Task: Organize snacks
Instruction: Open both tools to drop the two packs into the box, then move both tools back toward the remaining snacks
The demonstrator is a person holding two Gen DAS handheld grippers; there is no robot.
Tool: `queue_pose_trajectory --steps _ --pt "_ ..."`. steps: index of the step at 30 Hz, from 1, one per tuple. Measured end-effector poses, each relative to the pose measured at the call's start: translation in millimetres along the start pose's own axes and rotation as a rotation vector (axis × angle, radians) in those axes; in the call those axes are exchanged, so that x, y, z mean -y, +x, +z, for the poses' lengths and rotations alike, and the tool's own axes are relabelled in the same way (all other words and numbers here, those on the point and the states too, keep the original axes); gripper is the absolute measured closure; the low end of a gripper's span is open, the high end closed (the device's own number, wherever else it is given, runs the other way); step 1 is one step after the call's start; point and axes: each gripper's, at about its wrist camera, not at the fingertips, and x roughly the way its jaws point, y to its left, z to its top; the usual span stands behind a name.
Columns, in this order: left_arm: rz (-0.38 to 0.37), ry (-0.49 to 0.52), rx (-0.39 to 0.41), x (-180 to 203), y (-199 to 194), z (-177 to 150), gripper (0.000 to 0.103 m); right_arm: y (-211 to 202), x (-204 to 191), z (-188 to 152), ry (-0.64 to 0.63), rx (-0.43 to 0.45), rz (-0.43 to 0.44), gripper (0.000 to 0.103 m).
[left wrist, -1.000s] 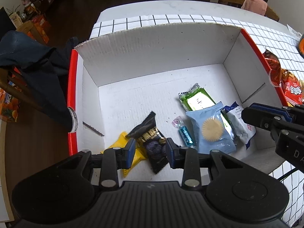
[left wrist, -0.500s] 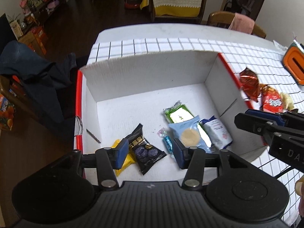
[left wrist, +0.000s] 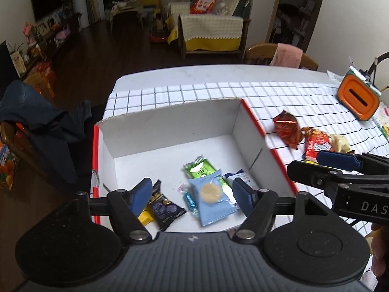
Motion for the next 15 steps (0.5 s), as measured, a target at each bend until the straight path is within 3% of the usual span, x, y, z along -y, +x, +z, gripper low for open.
queue_pose_trajectory --steps 8,10,15 --pt "-0.040 0.020 0.015 30.1 -5.5 -2.2 0.021 -22.2 22.2 -5.9 0.032 0.007 -0.034 0.015" --pt "-0.049 0.023 0.020 38.8 -5.0 -2.3 0.020 -27.6 30.6 -7.4 0.040 0.008 -0.049 0.006" --pt "-0.074 0.036 0.021 66.4 0.7 -1.1 0.019 -42.5 58.9 -11.6 0.043 0.005 -0.092 0.003"
